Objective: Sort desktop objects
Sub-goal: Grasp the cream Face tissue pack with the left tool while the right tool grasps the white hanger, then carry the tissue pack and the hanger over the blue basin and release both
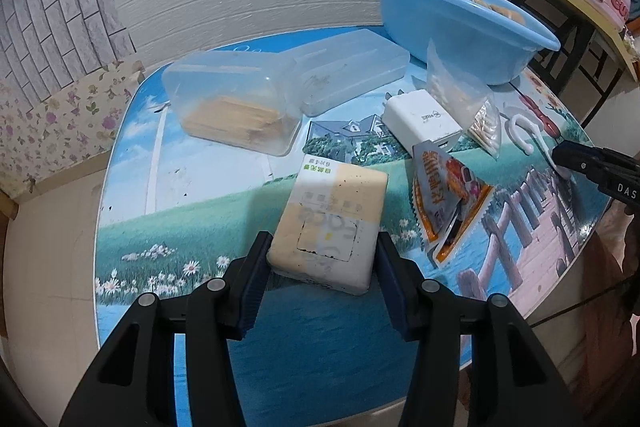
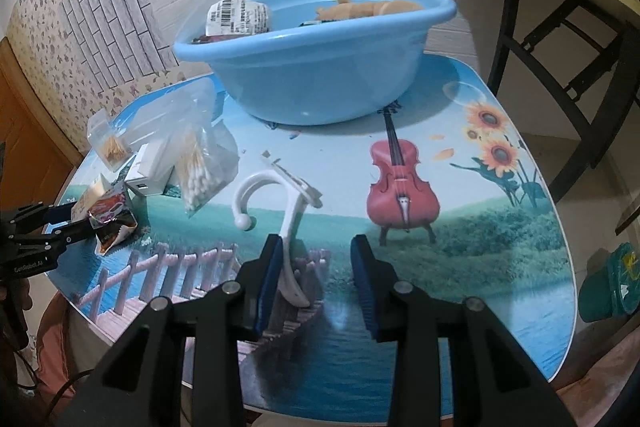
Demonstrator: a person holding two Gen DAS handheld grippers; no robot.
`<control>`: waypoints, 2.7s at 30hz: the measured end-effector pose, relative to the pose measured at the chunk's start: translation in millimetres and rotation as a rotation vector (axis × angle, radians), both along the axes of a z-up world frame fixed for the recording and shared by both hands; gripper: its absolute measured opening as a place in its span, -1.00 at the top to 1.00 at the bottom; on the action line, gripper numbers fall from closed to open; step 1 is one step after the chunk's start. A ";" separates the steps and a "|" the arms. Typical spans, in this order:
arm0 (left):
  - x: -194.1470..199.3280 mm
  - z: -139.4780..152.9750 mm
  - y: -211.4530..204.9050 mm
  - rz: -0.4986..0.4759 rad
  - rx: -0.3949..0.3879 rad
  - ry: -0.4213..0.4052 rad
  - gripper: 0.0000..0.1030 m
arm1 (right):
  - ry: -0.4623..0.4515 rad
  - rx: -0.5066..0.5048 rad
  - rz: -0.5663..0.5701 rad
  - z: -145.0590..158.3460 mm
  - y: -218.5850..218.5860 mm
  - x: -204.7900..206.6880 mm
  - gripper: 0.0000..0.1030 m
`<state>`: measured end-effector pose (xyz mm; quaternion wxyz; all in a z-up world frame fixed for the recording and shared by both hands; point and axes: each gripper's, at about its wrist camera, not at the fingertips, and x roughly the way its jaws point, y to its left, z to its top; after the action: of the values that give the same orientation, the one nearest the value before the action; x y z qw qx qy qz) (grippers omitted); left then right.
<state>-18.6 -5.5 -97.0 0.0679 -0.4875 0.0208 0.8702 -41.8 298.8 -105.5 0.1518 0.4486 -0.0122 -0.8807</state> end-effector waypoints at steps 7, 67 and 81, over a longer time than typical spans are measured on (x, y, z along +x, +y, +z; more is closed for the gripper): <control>-1.0 0.1 3.2 -0.012 -0.004 -0.001 0.01 | 0.025 -0.007 0.007 8.0 -4.5 1.2 0.24; -6.0 46.6 22.1 0.006 0.061 0.071 0.10 | 0.140 -0.001 0.116 51.4 -44.7 6.0 -0.05; -18.5 91.6 51.5 -0.067 0.076 0.152 0.10 | 0.272 -0.069 0.139 94.5 -34.5 16.5 -0.05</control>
<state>-37.1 46.0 -5.4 0.1138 -0.4161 0.0090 0.9021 -25.3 264.3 -11.0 0.2281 0.3195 0.0092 -0.9197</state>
